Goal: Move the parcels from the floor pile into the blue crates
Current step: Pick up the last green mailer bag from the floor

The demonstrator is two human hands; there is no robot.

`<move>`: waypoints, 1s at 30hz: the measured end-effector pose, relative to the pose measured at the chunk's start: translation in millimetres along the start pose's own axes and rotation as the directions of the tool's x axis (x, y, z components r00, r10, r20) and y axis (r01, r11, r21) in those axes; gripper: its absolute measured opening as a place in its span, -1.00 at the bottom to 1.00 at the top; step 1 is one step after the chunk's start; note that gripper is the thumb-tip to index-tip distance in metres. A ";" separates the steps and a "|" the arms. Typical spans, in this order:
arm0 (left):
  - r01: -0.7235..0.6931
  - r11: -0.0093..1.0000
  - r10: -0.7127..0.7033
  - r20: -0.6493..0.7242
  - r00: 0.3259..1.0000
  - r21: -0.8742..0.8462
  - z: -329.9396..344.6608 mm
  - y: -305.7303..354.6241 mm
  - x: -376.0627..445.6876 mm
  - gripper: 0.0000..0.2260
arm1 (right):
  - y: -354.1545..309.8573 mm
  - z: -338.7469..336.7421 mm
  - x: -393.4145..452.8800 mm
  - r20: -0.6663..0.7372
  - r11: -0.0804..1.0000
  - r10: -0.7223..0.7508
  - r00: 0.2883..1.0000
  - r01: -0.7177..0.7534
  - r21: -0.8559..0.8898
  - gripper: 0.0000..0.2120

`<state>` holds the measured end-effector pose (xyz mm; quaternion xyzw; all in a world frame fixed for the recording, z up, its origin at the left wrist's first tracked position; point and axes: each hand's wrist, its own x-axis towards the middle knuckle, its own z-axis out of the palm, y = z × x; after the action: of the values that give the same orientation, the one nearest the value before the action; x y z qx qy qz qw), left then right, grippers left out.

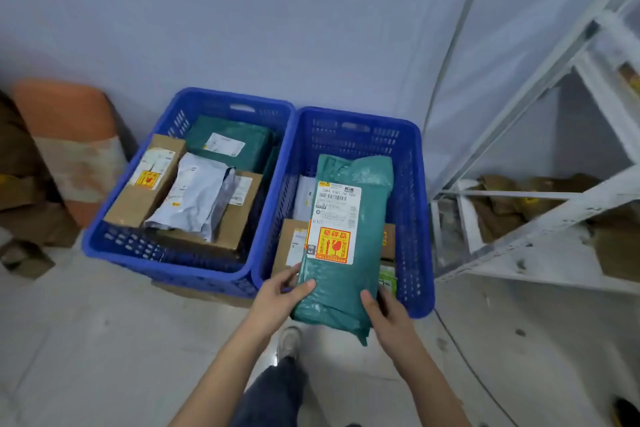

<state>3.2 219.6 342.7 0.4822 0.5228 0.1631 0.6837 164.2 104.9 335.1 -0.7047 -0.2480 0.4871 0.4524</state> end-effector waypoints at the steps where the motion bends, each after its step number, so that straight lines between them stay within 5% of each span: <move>1: 0.009 1.000 -0.009 -0.009 1.000 0.016 -8.9 -1.2 12.1 -0.67 | 0.3 9.2 13.6 0.011 1.000 0.020 1.000 -0.020 -0.007 -0.89; 7: 0.086 0.959 -0.070 -0.070 0.995 0.268 -32.1 -9.5 81.3 -0.69 | 14.2 48.1 91.1 -0.015 0.970 0.216 0.976 -0.217 -0.107 -0.66; 12: 0.096 0.671 -0.002 -0.127 0.992 0.736 -24.6 -23.4 139.3 -0.65 | 27.6 66.2 147.8 -0.040 0.908 0.342 0.939 -0.341 -0.244 -0.59; 19: 0.187 0.521 -0.167 -0.115 0.979 0.833 -17.1 -45.5 174.1 -0.40 | 60.6 76.2 191.6 -0.011 0.844 0.389 0.921 -0.361 -0.397 -0.64; 22: 0.212 0.483 -0.232 -0.109 0.966 0.849 -11.8 -58.9 174.9 -0.41 | 73.8 85.0 201.0 0.009 0.832 0.403 0.915 -0.362 -0.420 -0.67; 27: 0.130 0.311 -0.150 -0.087 0.985 0.941 -9.2 -76.0 183.3 -0.47 | 89.7 92.7 209.4 -0.013 0.834 0.379 0.925 -0.348 -0.429 -0.63; 30: 0.152 0.337 -0.193 -0.090 0.977 0.929 0.3 -80.7 185.6 -0.46 | 93.0 92.4 211.7 0.014 0.831 0.368 0.930 -0.322 -0.454 -0.59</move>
<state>55.1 315.6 172.2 0.7290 0.5582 -0.2434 0.3125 156.8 265.2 144.8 -0.7967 -0.2438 0.5259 0.1711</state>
